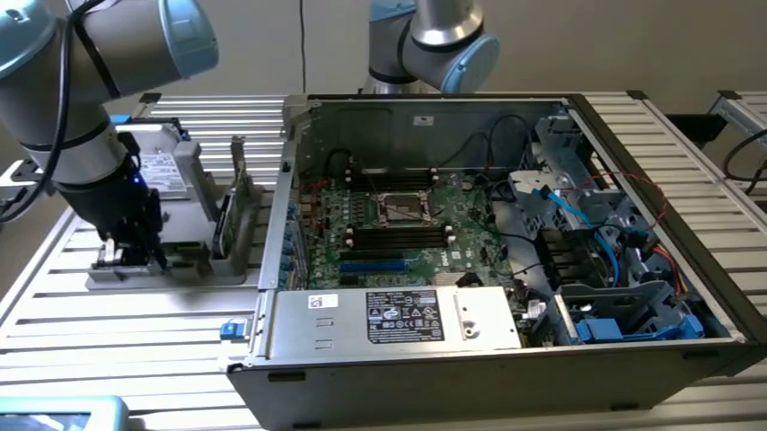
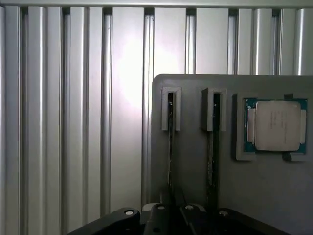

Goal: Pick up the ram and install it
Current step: 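Pick up the ram and move it above insertion slot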

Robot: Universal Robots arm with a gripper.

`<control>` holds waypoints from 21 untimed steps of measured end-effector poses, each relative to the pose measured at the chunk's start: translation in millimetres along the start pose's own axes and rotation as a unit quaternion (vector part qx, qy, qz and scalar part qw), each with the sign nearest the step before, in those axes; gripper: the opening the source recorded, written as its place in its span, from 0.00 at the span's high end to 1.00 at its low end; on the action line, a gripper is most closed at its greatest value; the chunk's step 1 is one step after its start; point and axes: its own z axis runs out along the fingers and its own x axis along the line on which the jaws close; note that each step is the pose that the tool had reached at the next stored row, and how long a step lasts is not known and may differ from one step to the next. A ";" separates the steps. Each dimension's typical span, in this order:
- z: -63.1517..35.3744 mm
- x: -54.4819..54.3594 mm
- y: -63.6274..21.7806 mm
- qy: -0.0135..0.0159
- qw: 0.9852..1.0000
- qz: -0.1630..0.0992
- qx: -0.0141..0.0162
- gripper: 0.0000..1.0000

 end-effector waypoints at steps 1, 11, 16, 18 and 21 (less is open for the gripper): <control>-3.3 0.1 0.0 0.000 1.000 -0.001 0.001 0.87; -42.3 0.8 2.2 0.000 1.000 -0.017 0.007 0.87; -64.7 1.1 5.0 0.000 1.000 -0.021 0.008 0.87; -73.6 1.2 5.9 0.000 1.000 -0.022 0.008 0.87; -87.4 1.4 7.2 0.000 1.000 -0.023 0.008 0.87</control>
